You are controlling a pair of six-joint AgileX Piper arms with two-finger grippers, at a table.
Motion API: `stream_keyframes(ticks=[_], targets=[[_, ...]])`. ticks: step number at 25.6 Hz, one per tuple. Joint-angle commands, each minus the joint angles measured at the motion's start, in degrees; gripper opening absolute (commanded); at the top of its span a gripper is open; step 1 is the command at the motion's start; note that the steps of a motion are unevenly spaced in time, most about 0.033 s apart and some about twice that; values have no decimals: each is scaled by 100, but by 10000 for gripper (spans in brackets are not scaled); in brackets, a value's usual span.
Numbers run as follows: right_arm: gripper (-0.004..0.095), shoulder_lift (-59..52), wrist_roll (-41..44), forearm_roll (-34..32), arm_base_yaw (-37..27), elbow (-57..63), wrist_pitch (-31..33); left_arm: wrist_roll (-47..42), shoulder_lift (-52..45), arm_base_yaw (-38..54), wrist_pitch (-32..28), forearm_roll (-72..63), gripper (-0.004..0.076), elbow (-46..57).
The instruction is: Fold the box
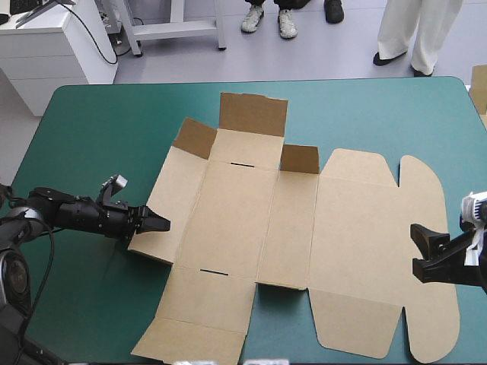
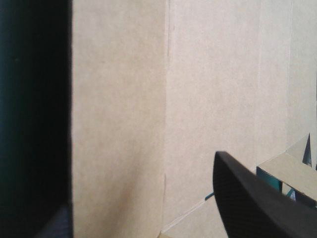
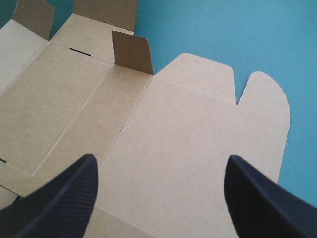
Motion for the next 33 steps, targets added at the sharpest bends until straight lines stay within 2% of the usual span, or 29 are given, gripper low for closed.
stream_keyframes(ticks=[1,4,6,11,14,20,22,28,31,33], targets=[[653,28,-5,-10,-34,-123,-48,40,-188,-187,462,-479,451,-121],[653,28,-5,-10,-34,-123,-48,67,-188,-197,461,-716,424,-121],[653,28,-5,-10,-34,-123,-48,67,-188,-197,461,-803,377,-121],[653,28,-5,1,-34,-123,-69,67,-188,-197,408,-938,186,-121],[653,28,-5,1,-34,-123,-93,67,-188,-240,312,-971,108,-121],[653,28,-5,12,-34,-123,-92,-126,-188,-639,50,-380,20,-415],[653,28,-5,25,-34,-123,-92,-265,-188,-824,13,-21,-33,-687],[653,28,-5,75,-34,-123,-92,-770,-188,-1411,-49,1425,-32,-2323],[653,28,-5,76,-34,-123,-92,-420,-186,-1806,-110,2251,-32,-3071],[653,28,-5,101,-34,-123,-115,-25,-175,-2131,-420,2796,-32,-3468]])
